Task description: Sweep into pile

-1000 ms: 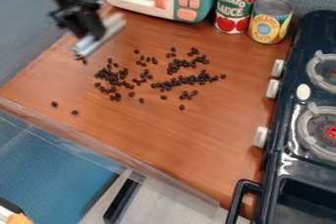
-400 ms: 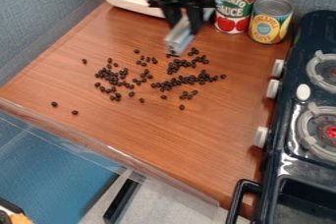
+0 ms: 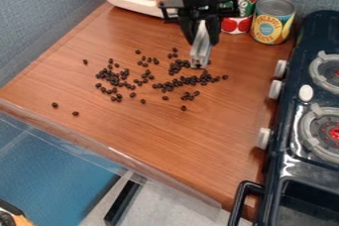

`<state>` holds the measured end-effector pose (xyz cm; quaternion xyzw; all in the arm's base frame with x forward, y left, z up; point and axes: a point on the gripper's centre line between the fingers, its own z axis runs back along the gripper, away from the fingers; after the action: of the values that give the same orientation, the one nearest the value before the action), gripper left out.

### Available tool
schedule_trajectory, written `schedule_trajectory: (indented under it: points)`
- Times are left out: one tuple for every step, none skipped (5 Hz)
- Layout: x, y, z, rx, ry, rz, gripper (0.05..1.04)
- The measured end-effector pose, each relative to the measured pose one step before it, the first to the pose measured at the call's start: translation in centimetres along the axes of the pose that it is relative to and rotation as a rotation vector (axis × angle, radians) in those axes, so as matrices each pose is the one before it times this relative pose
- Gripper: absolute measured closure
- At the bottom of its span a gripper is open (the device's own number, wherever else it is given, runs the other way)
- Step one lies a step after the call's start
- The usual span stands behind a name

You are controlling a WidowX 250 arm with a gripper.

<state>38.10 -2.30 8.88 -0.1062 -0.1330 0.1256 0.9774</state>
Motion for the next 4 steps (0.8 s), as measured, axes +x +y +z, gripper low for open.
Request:
schedule_trajectory:
  points:
    - [-0.917,-0.378,-2.075,0.0223,0.0149,0.0186,0.706]
    - [-0.139,-0.694,-1.496,0.0064,-0.0152,0.0261,0.706]
    - [-0.524,-1.089,-1.427,0.0078,0.0199,0.0043,0.706]
    - [0.202,-0.652,-1.078,0.0037,0.0064,0.0054,0.706]
